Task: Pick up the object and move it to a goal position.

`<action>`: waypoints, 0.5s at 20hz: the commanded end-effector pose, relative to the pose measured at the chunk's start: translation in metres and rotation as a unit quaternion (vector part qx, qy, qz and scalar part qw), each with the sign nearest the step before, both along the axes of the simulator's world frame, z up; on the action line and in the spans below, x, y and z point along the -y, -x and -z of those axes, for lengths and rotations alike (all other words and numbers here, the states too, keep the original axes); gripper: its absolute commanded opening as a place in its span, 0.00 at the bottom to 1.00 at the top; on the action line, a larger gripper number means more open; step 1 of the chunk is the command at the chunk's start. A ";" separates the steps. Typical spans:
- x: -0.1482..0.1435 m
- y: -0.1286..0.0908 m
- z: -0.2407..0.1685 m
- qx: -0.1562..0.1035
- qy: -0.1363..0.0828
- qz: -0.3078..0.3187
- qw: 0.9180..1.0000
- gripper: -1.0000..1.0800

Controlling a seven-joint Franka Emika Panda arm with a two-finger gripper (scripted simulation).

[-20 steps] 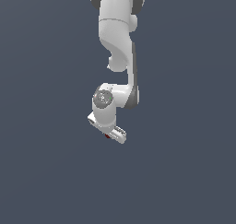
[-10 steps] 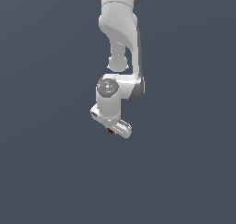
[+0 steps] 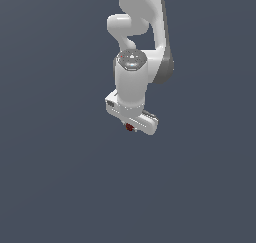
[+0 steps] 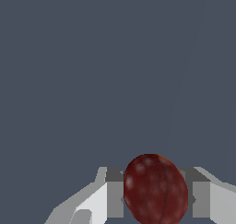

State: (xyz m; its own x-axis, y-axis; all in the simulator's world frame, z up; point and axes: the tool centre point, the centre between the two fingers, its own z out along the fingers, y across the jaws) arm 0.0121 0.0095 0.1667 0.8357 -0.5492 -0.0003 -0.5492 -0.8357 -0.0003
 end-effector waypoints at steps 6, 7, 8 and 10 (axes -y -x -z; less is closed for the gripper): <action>-0.036 0.010 -0.088 0.000 0.001 0.000 1.000 0.00; -0.040 0.011 -0.099 0.000 0.001 0.000 1.000 0.00; -0.045 0.012 -0.111 0.000 0.001 0.000 1.000 0.00; -0.054 0.014 -0.134 0.000 0.001 0.000 1.000 0.00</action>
